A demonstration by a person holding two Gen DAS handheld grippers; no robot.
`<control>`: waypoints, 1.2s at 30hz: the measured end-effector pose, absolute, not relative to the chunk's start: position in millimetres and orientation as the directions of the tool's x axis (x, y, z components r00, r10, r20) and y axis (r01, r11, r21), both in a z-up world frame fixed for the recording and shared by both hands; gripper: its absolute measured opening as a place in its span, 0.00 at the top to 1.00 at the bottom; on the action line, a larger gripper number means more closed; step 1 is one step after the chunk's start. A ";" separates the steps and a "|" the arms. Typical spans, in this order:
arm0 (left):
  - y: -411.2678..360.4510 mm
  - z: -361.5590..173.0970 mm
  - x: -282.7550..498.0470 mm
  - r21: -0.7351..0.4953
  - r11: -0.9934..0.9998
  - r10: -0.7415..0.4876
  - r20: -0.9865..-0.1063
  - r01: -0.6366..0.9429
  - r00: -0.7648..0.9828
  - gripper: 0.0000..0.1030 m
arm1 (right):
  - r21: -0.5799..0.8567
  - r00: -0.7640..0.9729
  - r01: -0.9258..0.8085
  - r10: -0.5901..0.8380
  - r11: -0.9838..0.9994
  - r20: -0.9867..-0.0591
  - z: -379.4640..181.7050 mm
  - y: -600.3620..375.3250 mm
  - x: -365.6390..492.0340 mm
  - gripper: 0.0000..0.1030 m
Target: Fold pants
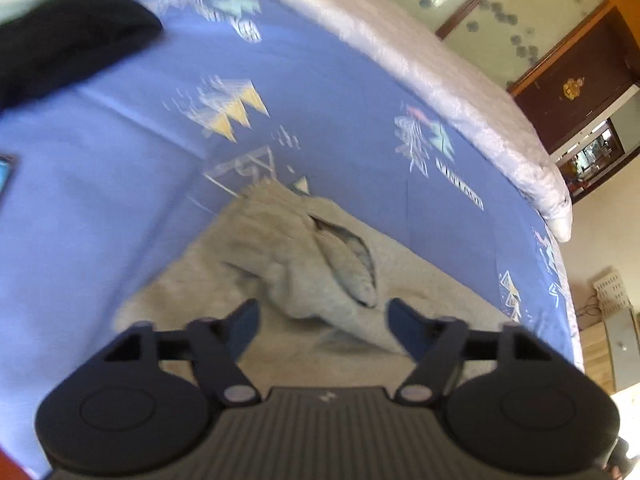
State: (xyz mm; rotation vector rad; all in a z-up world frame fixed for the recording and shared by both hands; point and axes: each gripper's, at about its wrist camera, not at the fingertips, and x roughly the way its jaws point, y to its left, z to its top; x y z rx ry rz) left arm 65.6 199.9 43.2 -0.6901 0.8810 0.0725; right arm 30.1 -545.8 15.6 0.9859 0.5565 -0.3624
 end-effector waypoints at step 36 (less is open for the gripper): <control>247.2 47.8 -17.9 -0.546 0.748 -0.155 -0.696 -0.377 0.701 0.63 | 0.691 0.801 0.582 -0.156 0.429 -0.577 -7.1 -574.9 -103.5 0.72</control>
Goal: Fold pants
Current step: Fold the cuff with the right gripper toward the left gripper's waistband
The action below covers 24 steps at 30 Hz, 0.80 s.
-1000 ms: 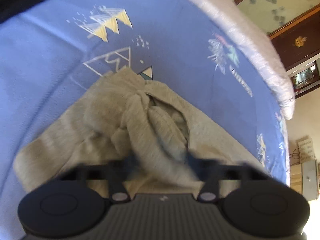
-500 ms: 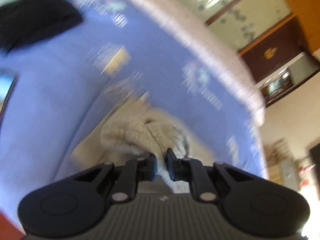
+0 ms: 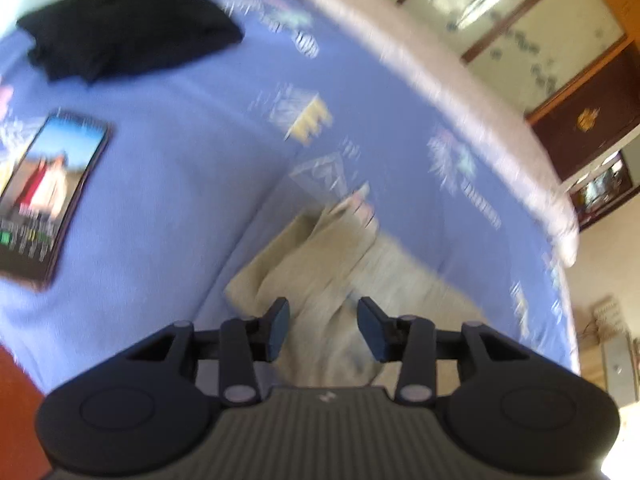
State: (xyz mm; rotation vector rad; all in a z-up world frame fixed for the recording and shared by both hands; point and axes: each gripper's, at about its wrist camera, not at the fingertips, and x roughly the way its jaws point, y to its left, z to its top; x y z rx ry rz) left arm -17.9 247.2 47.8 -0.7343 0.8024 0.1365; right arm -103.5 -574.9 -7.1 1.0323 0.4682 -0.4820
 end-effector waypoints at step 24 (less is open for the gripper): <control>-79.3 -7.8 119.3 0.272 0.766 -0.101 -0.843 0.582 0.528 0.95 | 0.276 0.774 0.429 -0.193 0.860 -0.604 -6.4 -529.7 -70.8 0.96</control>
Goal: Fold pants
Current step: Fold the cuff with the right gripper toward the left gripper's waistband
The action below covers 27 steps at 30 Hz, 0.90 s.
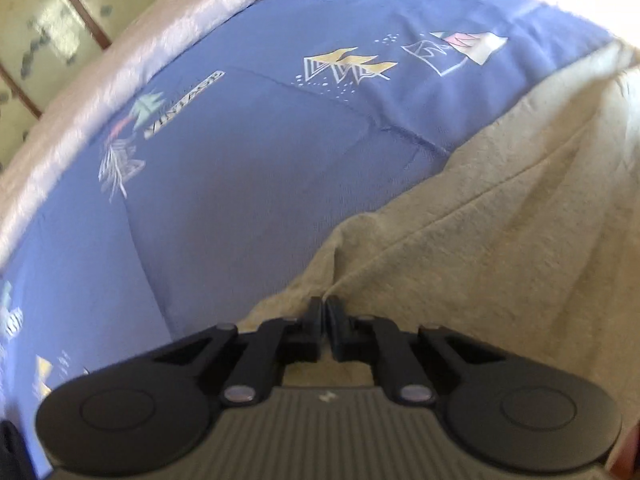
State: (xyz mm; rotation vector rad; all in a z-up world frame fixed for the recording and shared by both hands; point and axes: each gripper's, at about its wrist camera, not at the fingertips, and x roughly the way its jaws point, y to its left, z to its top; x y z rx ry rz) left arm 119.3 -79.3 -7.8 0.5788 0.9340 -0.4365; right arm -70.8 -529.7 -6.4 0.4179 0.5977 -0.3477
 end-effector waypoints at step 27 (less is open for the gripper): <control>-50.5 41.2 89.1 0.159 0.863 -0.200 -0.764 0.480 0.613 0.95 | 0.365 0.757 0.530 -0.234 0.765 -0.610 -16.2 -518.3 -82.3 0.85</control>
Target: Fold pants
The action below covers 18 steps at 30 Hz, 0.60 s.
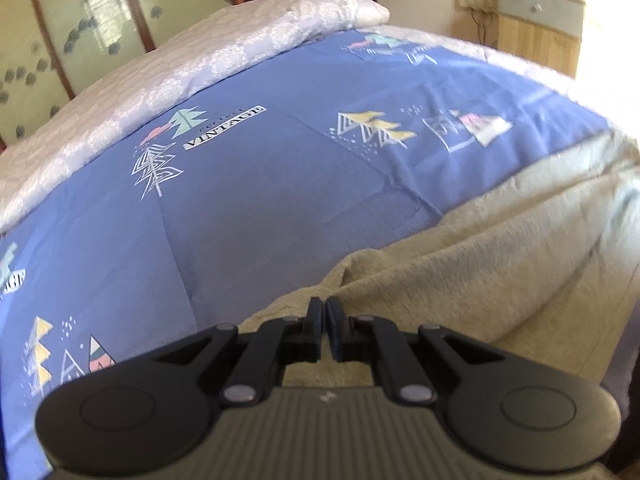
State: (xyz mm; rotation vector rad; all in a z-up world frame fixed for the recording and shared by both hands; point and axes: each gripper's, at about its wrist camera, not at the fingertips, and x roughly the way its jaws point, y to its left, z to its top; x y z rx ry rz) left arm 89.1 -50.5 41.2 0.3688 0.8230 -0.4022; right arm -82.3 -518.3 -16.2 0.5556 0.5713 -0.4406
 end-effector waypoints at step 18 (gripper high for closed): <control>-32.8 15.2 138.0 0.038 0.979 -0.090 -0.803 0.202 0.589 0.76 | 0.302 0.778 0.538 -0.327 0.787 -0.536 -9.2 -533.2 11.2 0.42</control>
